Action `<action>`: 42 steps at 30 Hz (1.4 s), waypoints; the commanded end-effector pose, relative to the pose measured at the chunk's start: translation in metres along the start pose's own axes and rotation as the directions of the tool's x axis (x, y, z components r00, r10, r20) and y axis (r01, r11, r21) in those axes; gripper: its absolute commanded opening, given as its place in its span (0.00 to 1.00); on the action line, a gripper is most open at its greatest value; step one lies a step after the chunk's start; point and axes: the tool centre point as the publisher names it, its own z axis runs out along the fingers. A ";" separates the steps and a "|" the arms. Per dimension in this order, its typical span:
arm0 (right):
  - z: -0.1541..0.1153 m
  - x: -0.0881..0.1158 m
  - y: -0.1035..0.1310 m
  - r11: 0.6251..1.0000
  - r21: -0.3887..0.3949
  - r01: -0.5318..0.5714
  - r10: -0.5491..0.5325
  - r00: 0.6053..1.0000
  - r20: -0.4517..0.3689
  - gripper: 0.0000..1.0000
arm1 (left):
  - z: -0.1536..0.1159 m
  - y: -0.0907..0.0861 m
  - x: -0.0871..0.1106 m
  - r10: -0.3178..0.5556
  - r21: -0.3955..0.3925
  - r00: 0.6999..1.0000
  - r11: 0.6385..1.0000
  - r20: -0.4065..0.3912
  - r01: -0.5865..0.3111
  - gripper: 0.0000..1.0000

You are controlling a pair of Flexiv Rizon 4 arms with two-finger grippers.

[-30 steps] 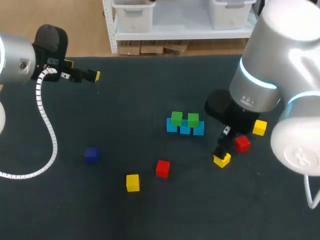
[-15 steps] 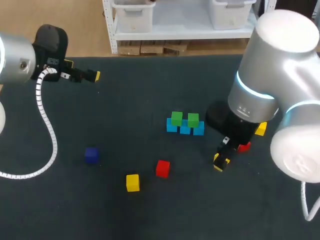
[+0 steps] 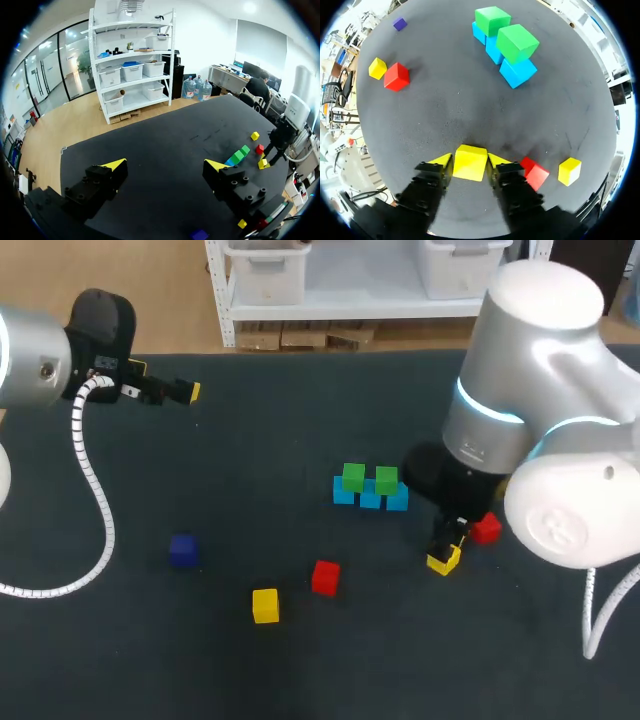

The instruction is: Place the blue cubes, place green cubes on the blue cubes, place the yellow cubes on the green cubes, then place the red cubes on the yellow cubes, and place purple cube on the red cubes.

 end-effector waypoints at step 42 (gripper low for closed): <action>-0.092 -0.101 -0.007 0.726 0.065 0.685 -0.688 0.723 0.058 0.00 | 0.000 0.003 0.001 0.002 0.012 1.000 1.000 0.004 -0.002 1.00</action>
